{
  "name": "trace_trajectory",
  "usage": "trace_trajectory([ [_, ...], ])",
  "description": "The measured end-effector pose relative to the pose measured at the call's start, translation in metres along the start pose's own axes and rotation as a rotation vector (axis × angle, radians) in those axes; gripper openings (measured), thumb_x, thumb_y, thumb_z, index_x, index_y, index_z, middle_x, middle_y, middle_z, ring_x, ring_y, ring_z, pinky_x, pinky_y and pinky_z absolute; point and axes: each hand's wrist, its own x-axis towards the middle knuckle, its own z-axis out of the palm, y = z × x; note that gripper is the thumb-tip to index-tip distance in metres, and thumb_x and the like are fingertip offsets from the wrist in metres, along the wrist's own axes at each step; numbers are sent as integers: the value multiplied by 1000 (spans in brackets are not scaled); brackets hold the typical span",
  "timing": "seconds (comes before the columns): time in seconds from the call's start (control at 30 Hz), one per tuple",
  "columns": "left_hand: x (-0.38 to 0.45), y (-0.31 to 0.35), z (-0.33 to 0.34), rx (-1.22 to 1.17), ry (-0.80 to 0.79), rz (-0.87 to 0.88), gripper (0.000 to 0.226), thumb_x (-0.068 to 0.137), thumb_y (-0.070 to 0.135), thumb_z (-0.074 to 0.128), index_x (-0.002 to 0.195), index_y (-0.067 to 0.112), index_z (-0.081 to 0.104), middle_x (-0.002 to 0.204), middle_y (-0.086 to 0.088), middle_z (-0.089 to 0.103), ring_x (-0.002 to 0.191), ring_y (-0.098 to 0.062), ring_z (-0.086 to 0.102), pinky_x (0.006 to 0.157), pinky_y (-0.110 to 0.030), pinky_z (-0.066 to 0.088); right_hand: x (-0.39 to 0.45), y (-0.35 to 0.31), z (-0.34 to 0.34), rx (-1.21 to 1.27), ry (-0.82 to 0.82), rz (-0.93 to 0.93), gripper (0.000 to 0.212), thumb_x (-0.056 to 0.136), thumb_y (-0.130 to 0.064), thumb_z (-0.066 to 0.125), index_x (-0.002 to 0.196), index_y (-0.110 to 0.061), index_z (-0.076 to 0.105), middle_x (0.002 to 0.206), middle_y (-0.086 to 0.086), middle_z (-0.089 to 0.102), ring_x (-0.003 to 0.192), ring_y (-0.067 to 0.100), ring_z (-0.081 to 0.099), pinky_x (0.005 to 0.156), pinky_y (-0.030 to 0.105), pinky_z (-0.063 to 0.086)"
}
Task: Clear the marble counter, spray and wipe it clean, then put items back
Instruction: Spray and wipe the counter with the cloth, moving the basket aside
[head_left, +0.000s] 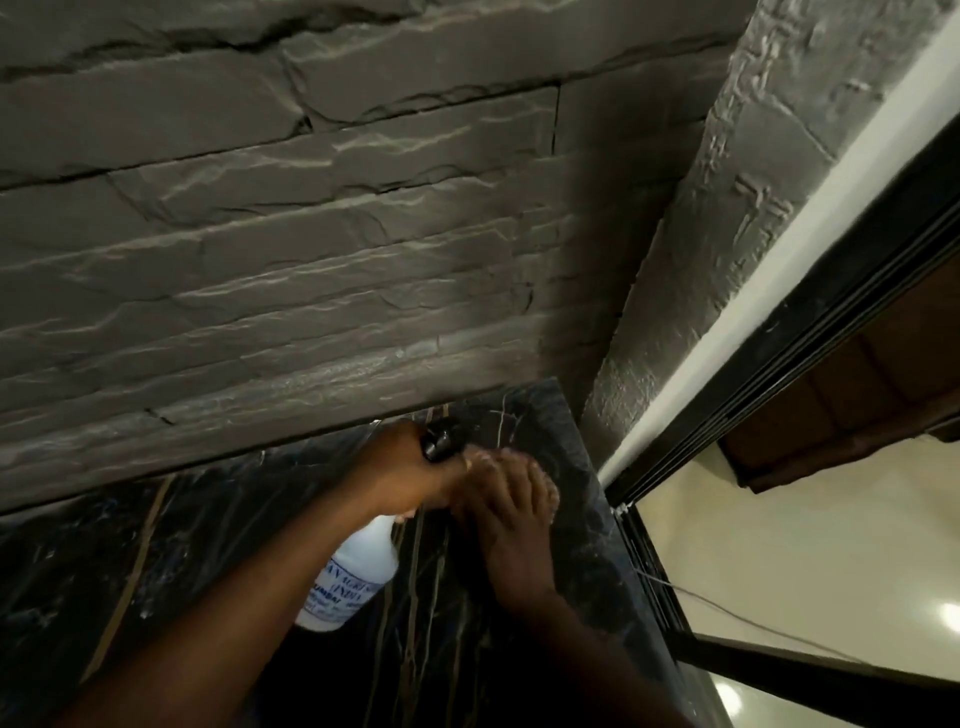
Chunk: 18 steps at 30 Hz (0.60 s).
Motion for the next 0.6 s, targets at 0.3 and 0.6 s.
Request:
trace_trajectory([
  [0.3, 17, -4, -14, -126, 59, -31, 16, 84, 36, 70, 86, 21, 67, 61, -5, 66, 34, -10, 50, 40, -24, 41, 77, 49, -23, -97, 79, 213, 55, 82, -37, 62, 134, -30, 45, 139, 10, 46, 129, 39, 34, 98, 62, 36],
  [0.6, 18, -11, -36, -175, -200, -174, 33, 83, 45, 68, 89, 12, 70, 84, -8, 76, 41, -15, 46, 44, -22, 40, -9, 66, -32, -46, -44, -364, 43, 92, -42, 45, 135, -35, 41, 146, -5, 35, 138, 28, 27, 103, 54, 32],
])
